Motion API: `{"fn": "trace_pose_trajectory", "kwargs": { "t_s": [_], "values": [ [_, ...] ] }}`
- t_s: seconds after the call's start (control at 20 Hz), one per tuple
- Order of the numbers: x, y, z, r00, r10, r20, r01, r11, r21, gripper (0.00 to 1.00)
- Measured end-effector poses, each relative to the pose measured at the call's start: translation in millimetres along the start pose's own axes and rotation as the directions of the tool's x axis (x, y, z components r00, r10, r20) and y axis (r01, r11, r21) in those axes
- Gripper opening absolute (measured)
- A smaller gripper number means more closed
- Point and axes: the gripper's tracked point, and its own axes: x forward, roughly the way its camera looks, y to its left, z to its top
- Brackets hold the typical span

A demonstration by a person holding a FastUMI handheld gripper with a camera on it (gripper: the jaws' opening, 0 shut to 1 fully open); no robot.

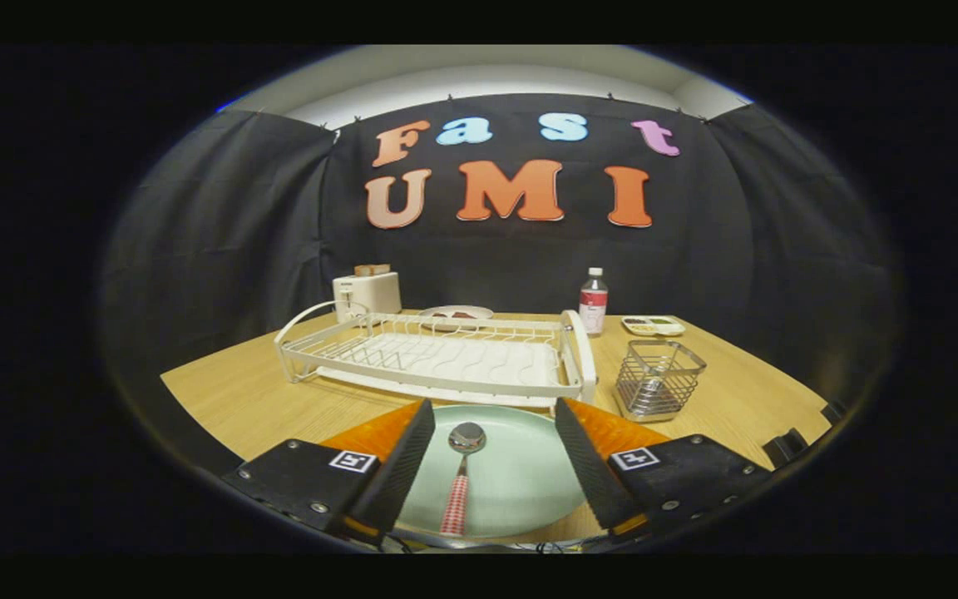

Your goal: Take the plate from the dish rack, then take the spoon from the basket and place it into the plate.

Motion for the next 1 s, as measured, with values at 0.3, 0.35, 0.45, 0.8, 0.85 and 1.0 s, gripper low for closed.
{"fn": "trace_pose_trajectory", "kwargs": {
  "t_s": [0.3,0.35,0.45,0.8,0.85,1.0],
  "values": [
    [-0.9,-45.0,15.7,0.997,-0.081,0.006,0.081,0.995,0.053,0.97],
    [-1.8,-52.3,18.1,0.996,-0.09,0.009,0.09,0.994,0.063,0.97],
    [-3.3,-66.7,22.0,0.993,-0.116,0.015,0.115,0.99,0.078,0.97],
    [-4.0,-88.9,22.1,0.988,-0.156,0.014,0.154,0.983,0.102,0.97],
    [-3.9,-89.4,20.3,0.987,-0.159,0.01,0.157,0.982,0.104,0.97],
    [-2.4,-88.7,15.4,0.987,-0.159,0.001,0.158,0.982,0.102,0.97]
  ]
}}
